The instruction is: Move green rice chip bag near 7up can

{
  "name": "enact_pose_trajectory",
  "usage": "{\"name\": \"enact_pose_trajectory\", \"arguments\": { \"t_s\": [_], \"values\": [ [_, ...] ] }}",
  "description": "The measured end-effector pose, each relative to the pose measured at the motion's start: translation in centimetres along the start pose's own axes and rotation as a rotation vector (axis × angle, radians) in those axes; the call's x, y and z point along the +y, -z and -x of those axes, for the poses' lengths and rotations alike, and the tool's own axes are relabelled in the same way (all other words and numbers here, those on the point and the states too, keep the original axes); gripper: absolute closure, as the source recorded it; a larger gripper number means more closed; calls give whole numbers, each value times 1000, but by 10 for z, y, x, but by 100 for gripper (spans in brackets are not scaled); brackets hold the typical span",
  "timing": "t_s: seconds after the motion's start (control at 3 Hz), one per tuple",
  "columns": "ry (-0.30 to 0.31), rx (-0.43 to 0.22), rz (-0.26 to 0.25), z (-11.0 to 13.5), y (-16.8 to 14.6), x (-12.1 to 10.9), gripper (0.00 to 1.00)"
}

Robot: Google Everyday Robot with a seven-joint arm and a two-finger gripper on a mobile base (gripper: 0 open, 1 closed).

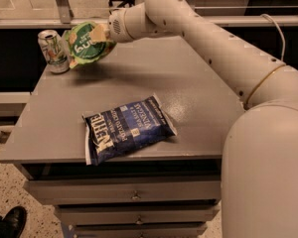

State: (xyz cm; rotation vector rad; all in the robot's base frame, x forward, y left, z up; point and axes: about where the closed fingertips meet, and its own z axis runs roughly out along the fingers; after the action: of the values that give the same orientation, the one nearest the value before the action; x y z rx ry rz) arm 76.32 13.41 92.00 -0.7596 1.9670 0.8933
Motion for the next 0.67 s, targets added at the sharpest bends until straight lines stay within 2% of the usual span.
{"name": "enact_pose_trajectory", "arguments": {
  "t_s": [0.33,0.67],
  "values": [
    [-15,10,10,-7,-7,3,52],
    [-37,11,25,-11,-13,9,20]
  ]
}}
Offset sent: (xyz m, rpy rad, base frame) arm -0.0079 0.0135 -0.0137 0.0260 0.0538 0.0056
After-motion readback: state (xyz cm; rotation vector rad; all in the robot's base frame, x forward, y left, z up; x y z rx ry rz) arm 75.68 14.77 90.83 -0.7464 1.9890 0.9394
